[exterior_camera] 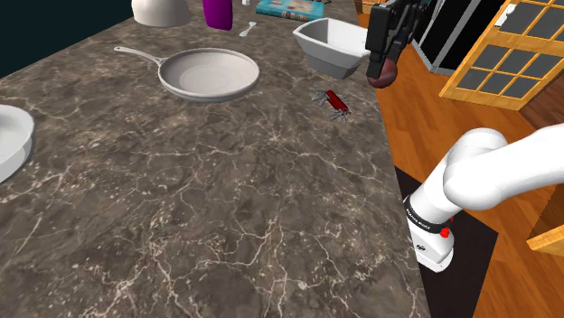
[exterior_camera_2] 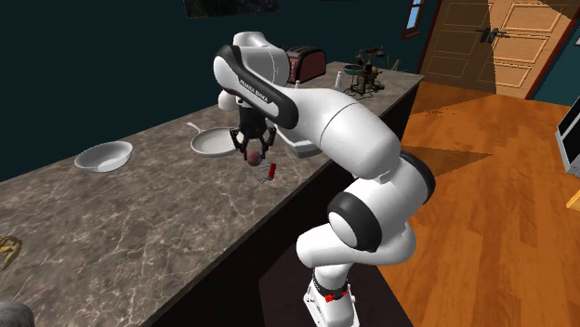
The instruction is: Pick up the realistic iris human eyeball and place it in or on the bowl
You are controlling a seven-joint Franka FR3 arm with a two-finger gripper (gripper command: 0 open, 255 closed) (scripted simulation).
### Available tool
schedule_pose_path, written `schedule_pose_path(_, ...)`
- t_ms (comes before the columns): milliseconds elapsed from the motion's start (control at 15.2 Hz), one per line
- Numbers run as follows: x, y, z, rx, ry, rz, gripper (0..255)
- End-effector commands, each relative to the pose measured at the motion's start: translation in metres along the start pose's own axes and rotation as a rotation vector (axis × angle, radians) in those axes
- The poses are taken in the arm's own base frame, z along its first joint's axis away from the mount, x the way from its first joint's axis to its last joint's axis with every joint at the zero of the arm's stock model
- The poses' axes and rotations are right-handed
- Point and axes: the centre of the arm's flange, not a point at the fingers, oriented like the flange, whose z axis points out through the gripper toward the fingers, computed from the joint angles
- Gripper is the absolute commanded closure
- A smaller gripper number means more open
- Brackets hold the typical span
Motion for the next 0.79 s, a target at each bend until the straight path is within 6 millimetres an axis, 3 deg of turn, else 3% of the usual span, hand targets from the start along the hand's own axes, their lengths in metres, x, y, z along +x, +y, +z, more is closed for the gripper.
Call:
schedule_pose_path(0, -0.003, 0.001, -0.010, 0.000, 0.000, 0.000, 255)
schedule_pose_path(396, -0.007, -0.001, -0.040, 0.000, 0.000, 0.000, 255)
schedule_pose_path(726, 0.038, 0.046, -0.050, 0.000, 0.000, 0.000, 255)
